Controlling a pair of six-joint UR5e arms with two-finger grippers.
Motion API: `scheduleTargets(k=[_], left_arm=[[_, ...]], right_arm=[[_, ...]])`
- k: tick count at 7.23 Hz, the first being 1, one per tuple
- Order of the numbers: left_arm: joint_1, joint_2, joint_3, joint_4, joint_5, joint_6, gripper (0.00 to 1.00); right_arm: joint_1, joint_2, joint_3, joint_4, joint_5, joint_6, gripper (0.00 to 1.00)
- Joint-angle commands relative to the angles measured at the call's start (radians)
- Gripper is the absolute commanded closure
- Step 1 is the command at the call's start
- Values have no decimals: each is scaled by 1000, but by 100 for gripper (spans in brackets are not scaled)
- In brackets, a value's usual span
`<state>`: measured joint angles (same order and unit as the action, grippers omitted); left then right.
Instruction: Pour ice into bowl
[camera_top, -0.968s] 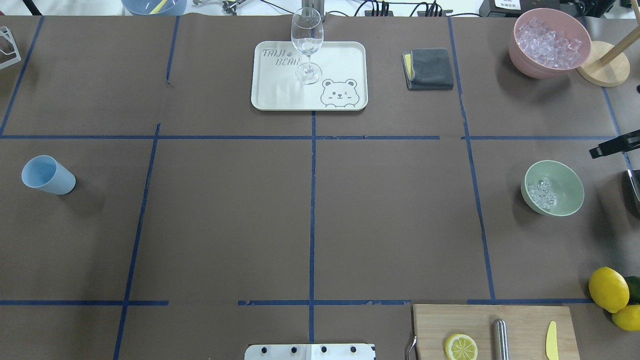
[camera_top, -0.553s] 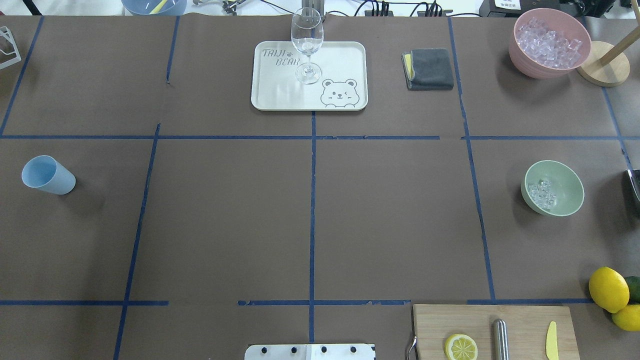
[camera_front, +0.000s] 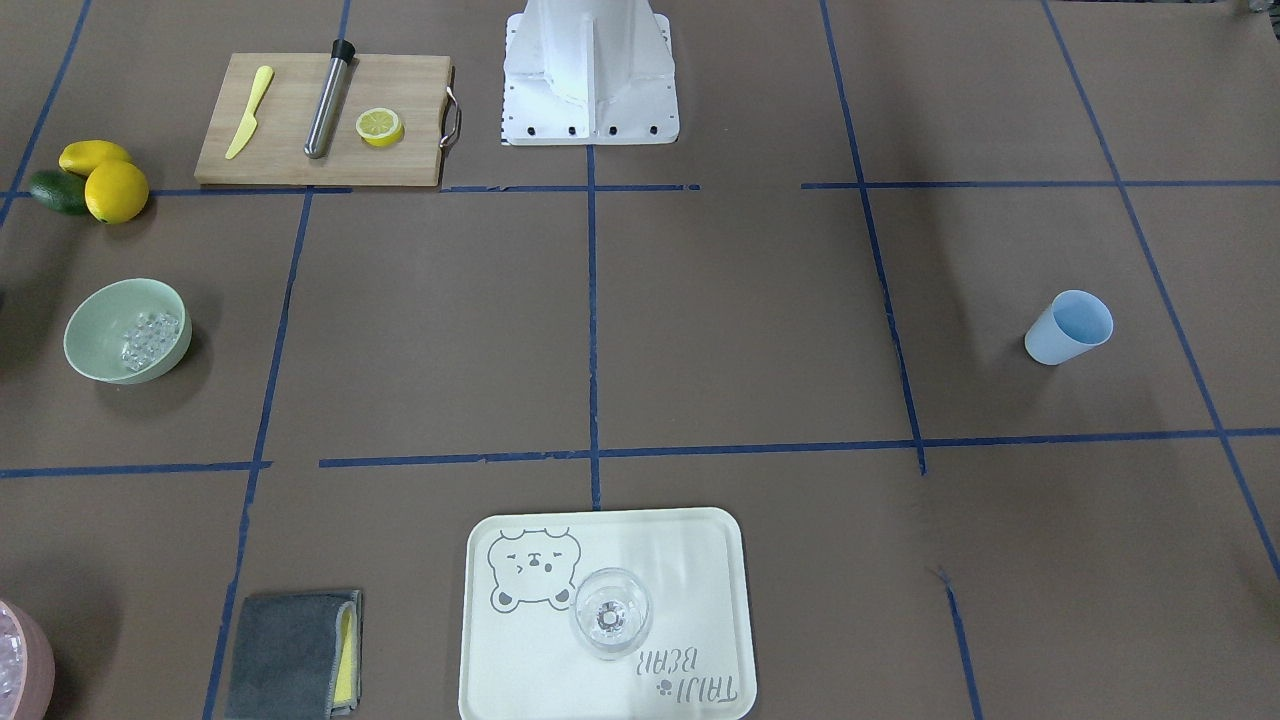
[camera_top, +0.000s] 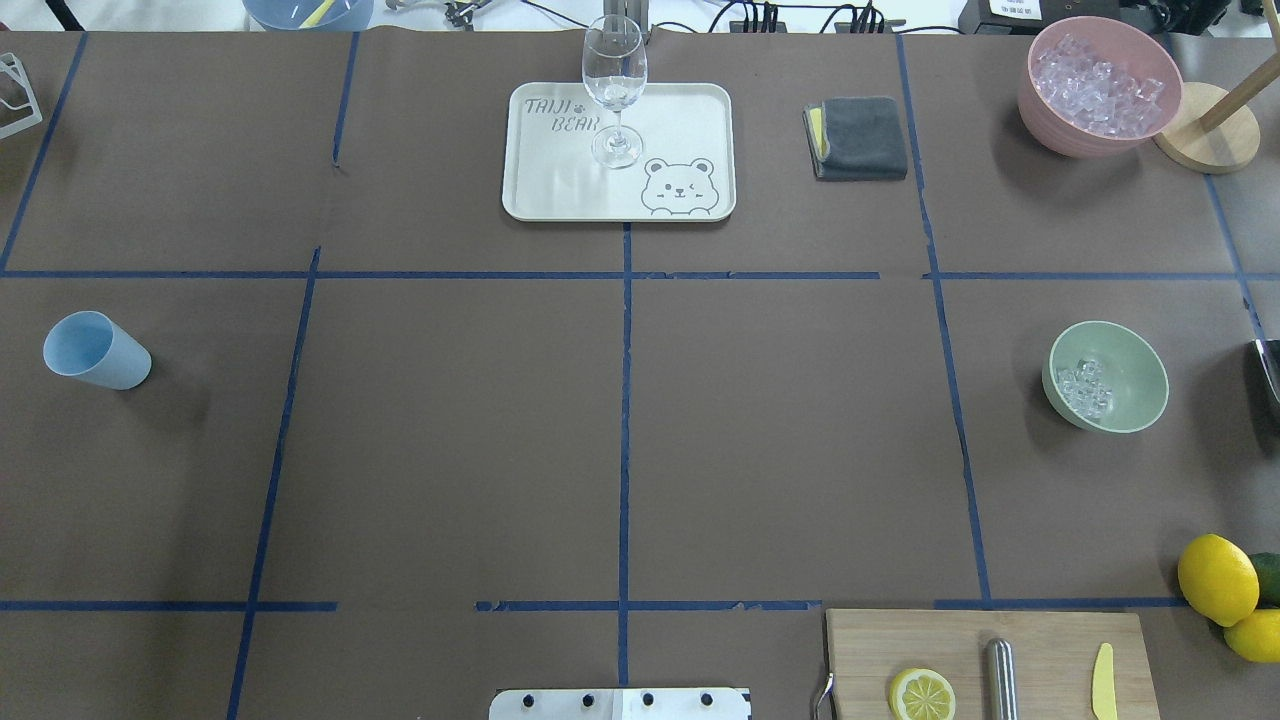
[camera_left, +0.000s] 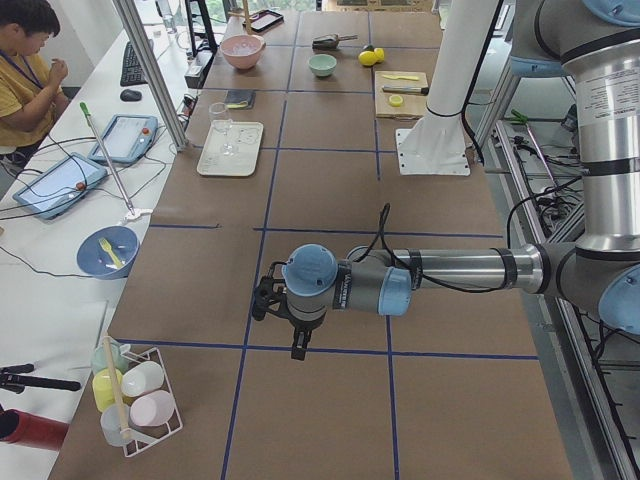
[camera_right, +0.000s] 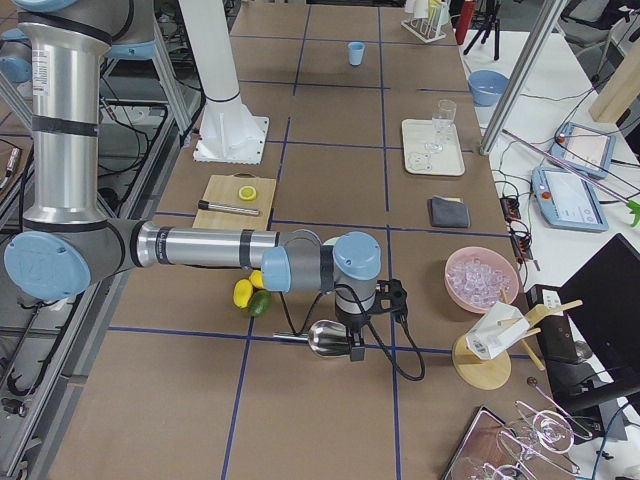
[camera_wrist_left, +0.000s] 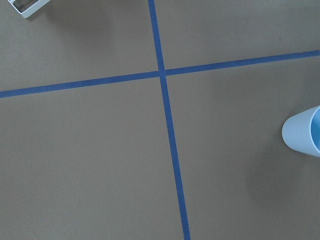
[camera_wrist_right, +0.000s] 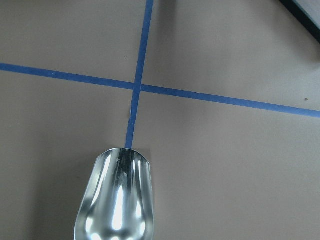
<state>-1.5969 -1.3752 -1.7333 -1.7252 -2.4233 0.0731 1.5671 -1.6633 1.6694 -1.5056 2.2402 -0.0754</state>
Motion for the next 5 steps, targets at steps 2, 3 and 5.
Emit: scheduleTargets(k=[2,3,5], left_arm=[[2,8,0,-4,1,11,0],[2,10,3,-2,0,60,0],[2,10,1,2,1,62,0]], right_arm=[[1,-6,1,2,3,-6,0],[1,-1,9,19,10,-6,0],[-10,-3,1,13,12,0,0]])
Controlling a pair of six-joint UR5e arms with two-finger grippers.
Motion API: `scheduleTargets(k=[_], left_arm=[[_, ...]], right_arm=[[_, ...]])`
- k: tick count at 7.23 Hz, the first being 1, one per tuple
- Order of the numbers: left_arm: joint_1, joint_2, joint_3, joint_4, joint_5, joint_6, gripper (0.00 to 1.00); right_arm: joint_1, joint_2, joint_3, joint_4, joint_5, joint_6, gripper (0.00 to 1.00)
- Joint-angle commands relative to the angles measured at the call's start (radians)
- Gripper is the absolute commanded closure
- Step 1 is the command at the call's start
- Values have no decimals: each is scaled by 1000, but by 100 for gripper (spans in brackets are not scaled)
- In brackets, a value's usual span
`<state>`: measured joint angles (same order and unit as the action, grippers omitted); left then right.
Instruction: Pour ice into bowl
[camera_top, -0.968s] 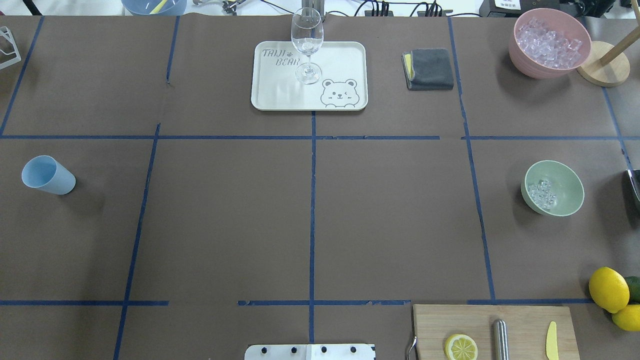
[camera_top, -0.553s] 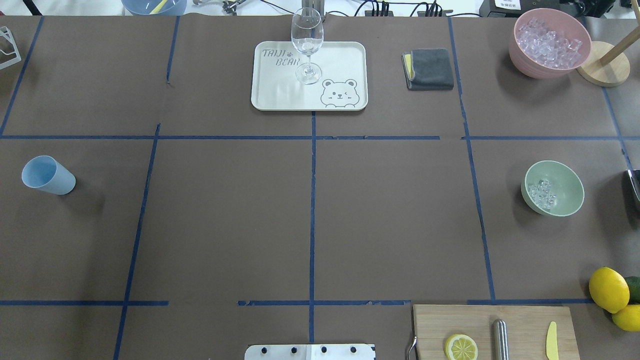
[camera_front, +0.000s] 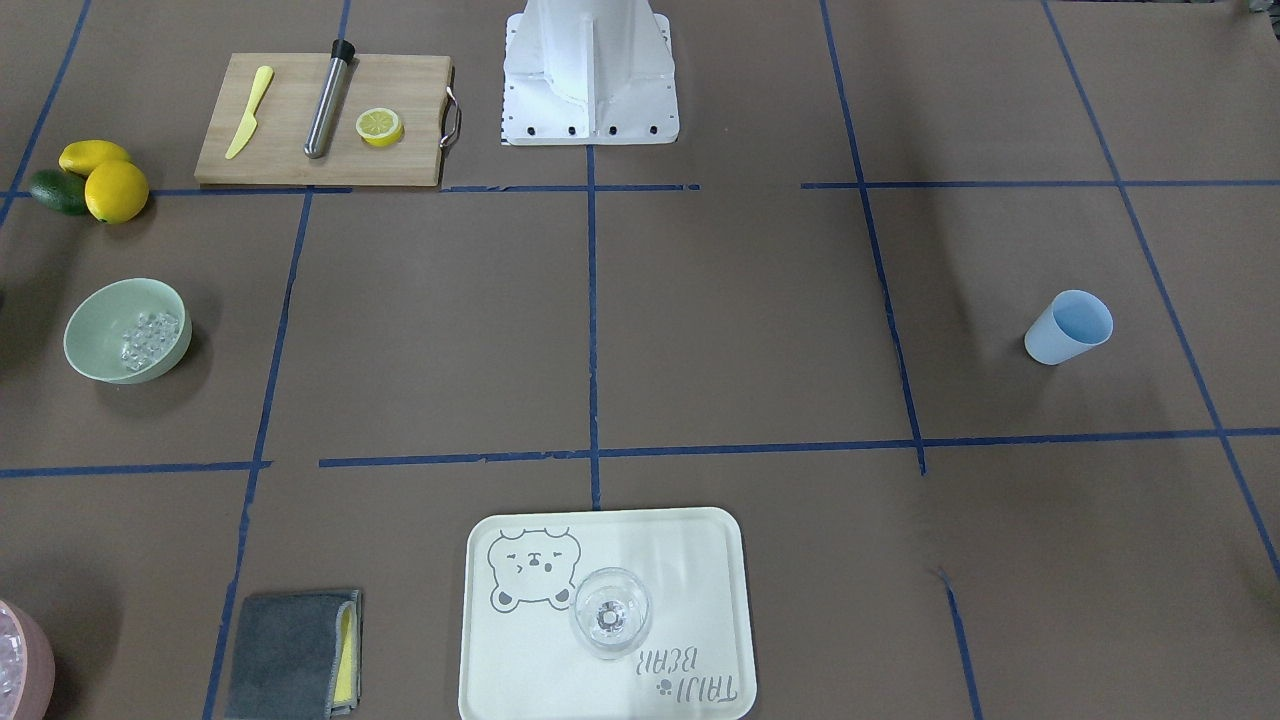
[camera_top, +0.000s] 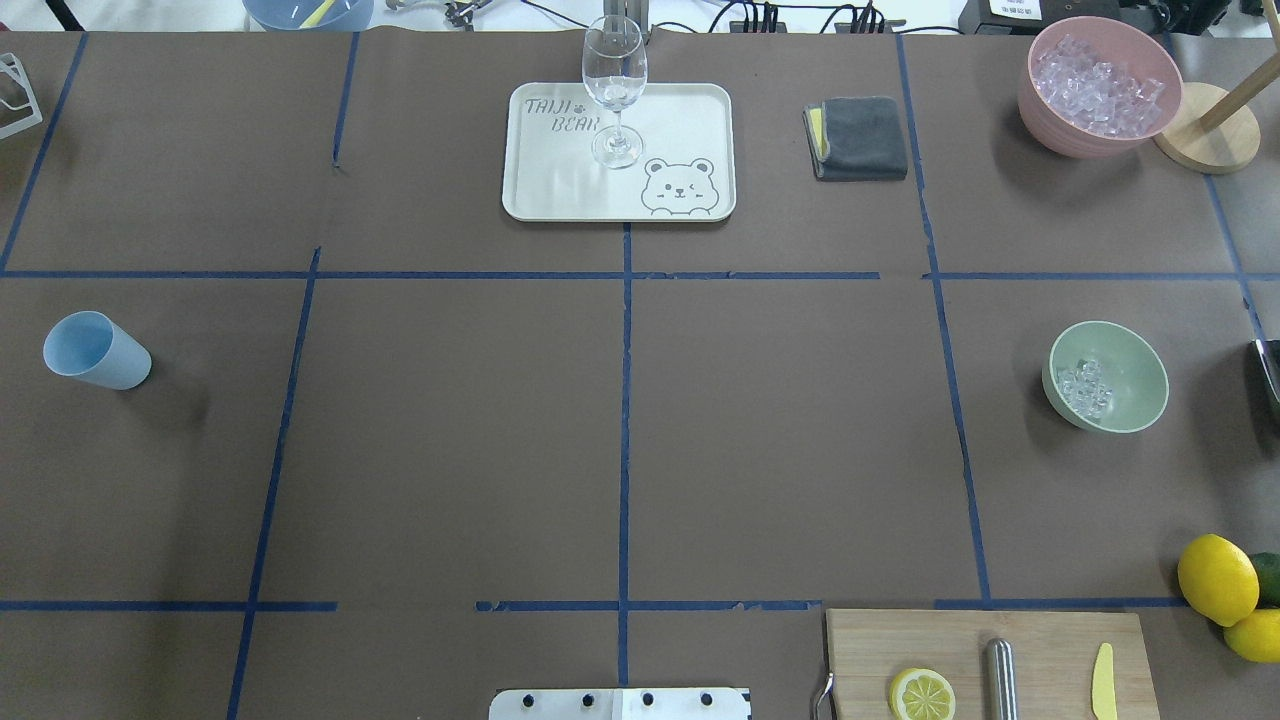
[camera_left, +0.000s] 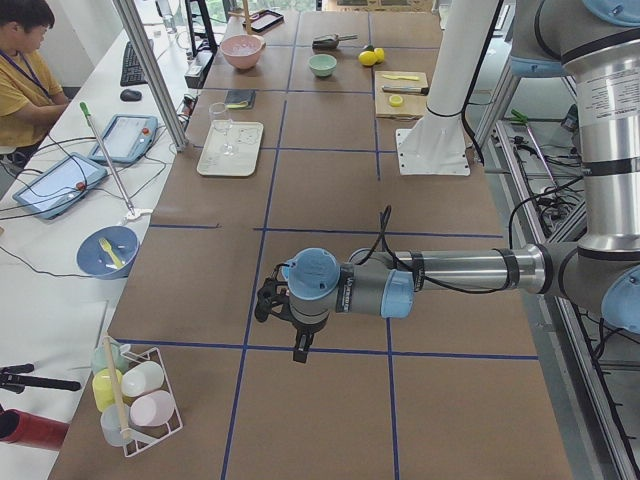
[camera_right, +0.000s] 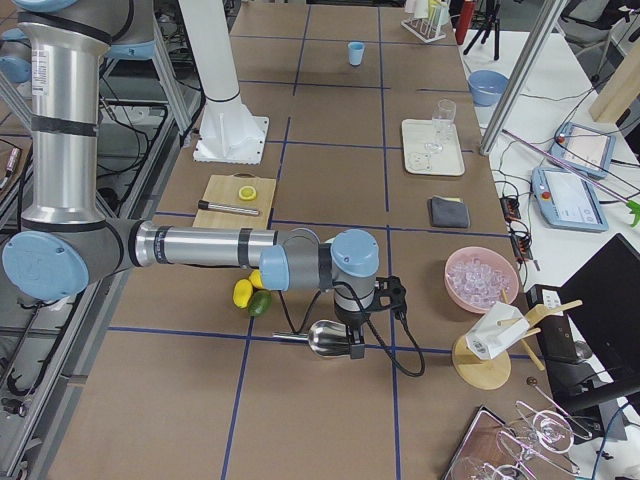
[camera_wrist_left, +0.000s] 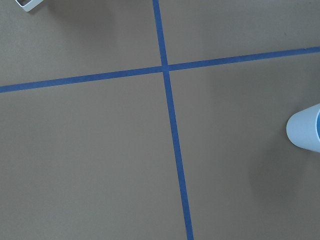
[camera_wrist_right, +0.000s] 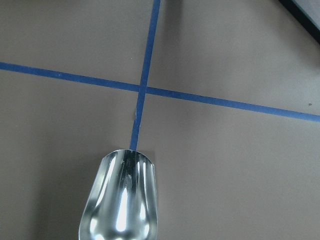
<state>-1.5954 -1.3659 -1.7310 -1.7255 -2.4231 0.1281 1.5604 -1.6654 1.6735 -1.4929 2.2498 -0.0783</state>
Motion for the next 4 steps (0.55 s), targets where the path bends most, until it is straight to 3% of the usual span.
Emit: scheduleTargets(k=[1,4], left_arm=[[0,2,-4,3,1,7,0],[-1,2,-5,0,-1,7,0]], right_arm=[[-5,0,-3,0,2,5,0],[-10,-2,-3,2,4,2,0]])
